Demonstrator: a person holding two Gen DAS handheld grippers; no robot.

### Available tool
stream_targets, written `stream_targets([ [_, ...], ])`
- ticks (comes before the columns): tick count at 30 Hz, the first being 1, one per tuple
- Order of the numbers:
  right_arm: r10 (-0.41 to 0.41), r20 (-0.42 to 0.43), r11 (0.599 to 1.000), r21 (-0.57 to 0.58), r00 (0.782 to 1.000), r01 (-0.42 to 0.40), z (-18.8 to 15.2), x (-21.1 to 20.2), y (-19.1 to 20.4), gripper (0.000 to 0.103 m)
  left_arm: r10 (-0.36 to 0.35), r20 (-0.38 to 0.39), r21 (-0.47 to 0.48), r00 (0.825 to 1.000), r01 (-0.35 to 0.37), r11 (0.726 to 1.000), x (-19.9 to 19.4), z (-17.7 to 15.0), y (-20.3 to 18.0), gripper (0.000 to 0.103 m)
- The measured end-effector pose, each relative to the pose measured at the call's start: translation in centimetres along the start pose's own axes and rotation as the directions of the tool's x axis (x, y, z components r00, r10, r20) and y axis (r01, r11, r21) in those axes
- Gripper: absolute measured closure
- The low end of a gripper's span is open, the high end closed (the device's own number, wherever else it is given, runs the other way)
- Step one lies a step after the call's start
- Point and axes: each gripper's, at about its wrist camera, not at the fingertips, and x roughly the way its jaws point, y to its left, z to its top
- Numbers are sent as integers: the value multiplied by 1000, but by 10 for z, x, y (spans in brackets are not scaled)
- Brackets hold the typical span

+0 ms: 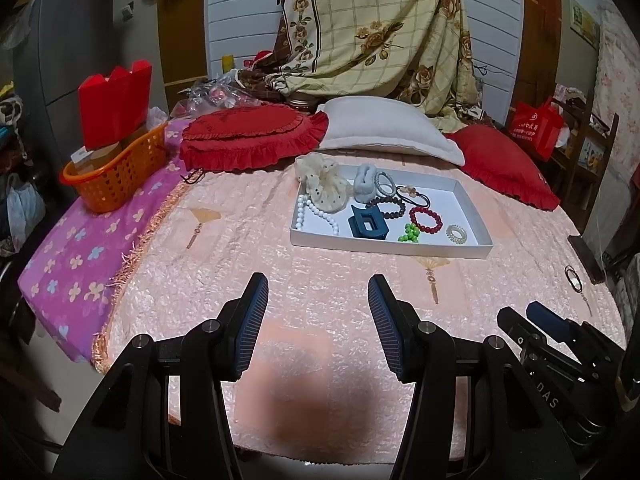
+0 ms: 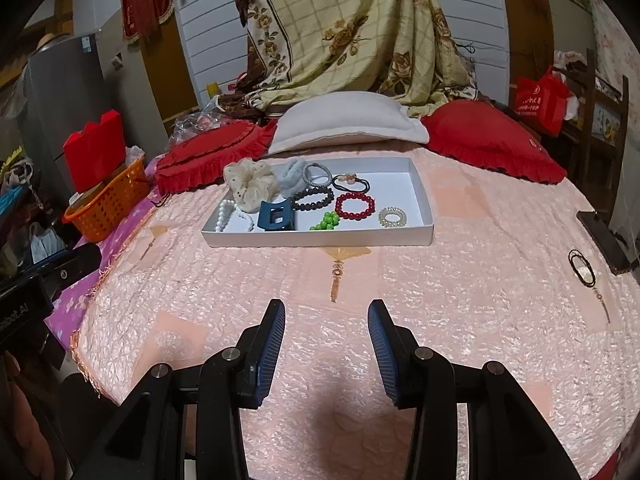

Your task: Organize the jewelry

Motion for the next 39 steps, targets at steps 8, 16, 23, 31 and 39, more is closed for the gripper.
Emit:
stream_targets([
  [8, 6, -18, 1000, 12, 1000, -6, -2, 10, -6, 62, 24, -47, 6, 999, -24, 1000, 18, 0, -4, 51],
  [16, 15, -46, 1000, 3, 999, -14, 0, 24, -7, 62, 51, -69, 8, 996, -51, 999, 35, 0, -5, 51],
  [23, -4, -37, 999, -51, 999, 2, 20, 34, 1, 62, 65, -34, 12, 997, -65, 998, 37, 7, -5, 51],
  [31, 4, -3, 999, -46, 1000, -4, 58, 34, 13, 61, 235, 179, -22, 955, -235, 972, 13, 19, 7, 31],
  [39, 15, 72, 997, -74, 997, -9, 86, 16, 42, 61, 322, 480, -120, 816, -303, 945, -48, 41, 30, 9],
])
